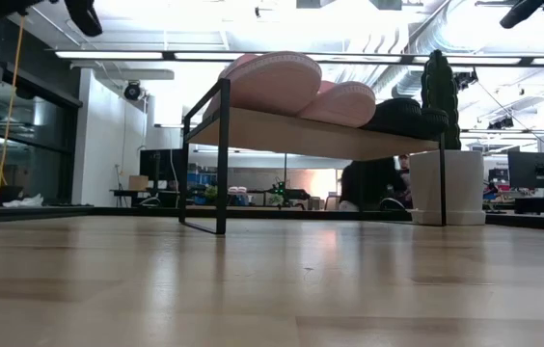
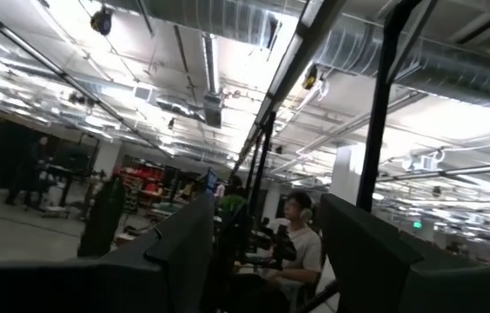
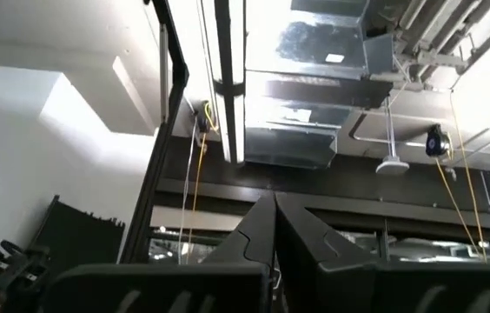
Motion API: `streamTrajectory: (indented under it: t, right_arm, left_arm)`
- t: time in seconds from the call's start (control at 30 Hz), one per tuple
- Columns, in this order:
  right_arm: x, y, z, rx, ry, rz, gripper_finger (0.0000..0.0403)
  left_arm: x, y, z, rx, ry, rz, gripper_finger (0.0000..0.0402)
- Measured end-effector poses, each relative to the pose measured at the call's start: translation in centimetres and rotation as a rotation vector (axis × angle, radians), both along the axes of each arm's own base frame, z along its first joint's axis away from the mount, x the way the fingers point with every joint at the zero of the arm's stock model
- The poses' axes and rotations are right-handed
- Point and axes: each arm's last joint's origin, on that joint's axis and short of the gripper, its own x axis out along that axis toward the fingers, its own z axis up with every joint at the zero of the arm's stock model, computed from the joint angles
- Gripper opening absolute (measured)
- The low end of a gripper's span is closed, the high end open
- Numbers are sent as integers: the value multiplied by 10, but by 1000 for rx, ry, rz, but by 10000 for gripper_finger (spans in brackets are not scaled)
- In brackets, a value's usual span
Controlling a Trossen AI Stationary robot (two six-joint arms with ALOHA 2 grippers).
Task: Pick and place slides into the shelf
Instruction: Return to Home Position
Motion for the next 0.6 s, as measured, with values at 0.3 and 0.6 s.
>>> streamTrajectory:
  t: [0.3, 0.6]
  right_arm:
    - [2, 1, -2, 2, 29, 16, 0]
    - [4, 1, -4, 0, 53, 14, 0]
  left_arm:
    - [5, -1, -30, 18, -24, -66, 159]
    - [6, -3, -43, 62, -21, -142, 129]
